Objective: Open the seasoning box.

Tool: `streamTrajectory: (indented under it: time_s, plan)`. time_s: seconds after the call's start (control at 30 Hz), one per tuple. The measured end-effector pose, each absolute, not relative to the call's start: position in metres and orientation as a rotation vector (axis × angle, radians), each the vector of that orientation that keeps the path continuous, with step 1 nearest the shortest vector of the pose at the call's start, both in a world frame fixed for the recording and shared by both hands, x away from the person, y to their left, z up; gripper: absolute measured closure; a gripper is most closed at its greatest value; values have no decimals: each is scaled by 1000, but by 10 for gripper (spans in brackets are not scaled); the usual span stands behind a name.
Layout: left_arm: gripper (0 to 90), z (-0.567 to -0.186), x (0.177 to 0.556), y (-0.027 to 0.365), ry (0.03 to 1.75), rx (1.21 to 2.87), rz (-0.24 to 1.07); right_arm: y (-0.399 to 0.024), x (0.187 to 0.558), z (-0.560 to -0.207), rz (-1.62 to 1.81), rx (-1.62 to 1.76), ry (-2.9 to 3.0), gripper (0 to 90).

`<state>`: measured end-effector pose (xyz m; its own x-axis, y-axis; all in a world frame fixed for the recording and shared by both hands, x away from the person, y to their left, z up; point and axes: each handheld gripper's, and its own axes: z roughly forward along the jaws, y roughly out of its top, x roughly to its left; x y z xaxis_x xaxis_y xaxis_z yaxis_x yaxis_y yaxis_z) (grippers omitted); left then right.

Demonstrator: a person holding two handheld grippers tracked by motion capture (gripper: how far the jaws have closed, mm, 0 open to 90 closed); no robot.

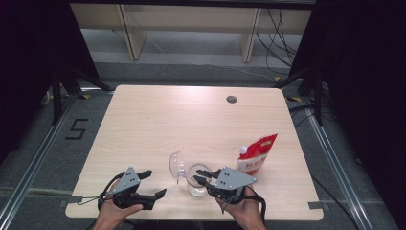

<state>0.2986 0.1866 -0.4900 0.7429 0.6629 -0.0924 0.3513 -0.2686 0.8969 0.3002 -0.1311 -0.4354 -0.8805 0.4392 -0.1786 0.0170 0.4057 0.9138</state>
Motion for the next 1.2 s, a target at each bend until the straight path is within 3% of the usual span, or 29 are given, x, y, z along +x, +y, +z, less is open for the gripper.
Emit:
streamTrajectory:
  time_s: [0.3,0.57,0.8,1.2]
  plan:
    - [151,-491,298,185,775,1893,370,-141,298,-438,1472,435,2265,752]
    - [151,-491,299,184,778,1891,369,-153,296,-440,1483,454,2251,688]
    - [151,-490,298,181,773,1904,362,-171,290,-445,1491,521,2235,580]
    - [151,-489,299,183,739,1922,383,-209,274,-451,1479,603,2185,514]
